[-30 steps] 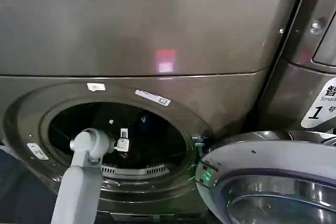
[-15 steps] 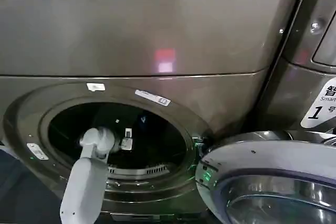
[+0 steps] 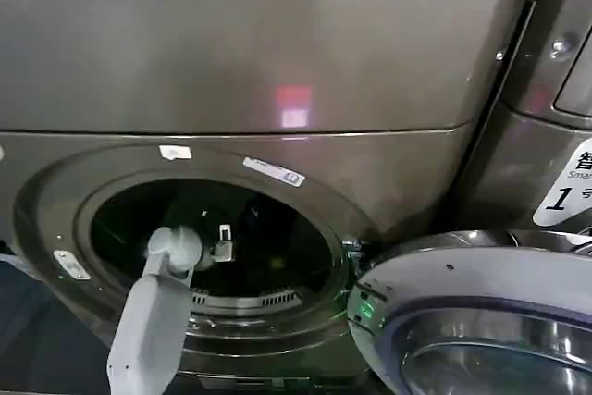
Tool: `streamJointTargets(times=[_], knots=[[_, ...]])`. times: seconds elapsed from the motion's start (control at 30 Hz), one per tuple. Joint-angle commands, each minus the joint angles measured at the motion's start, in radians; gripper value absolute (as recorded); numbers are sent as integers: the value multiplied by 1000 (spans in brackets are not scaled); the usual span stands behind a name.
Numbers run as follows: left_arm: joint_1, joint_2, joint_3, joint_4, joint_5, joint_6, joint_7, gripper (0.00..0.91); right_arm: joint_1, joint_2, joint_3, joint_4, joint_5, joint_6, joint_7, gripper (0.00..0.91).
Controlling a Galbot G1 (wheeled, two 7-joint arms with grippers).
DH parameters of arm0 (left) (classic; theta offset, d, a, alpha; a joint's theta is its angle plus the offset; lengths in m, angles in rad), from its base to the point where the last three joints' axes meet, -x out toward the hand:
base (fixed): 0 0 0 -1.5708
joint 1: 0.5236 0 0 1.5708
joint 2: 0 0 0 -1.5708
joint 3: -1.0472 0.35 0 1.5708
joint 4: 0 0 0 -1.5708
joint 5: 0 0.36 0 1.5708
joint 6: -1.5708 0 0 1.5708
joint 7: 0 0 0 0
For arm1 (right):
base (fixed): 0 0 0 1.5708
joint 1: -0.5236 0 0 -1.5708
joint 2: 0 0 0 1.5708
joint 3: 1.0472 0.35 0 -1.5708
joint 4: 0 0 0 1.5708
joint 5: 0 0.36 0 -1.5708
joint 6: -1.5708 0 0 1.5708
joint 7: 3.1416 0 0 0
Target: Grasp the clothes from the dryer.
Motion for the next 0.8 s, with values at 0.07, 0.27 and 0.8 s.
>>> streamJointTargets(times=[0.07, 0.27, 0.8], knots=[[7, 3, -14, -91, -168, 151, -28, 0, 1, 5, -4, 4, -2, 0, -5, 907], [3, -1, -28, -128, -324, 232, -375, 0, 10, 10, -19, 17, -1, -3, -7, 907], [13, -124, -30, -175, -695, 406, -1327, 0, 20, 10, -43, 46, -7, -3, -19, 907]])
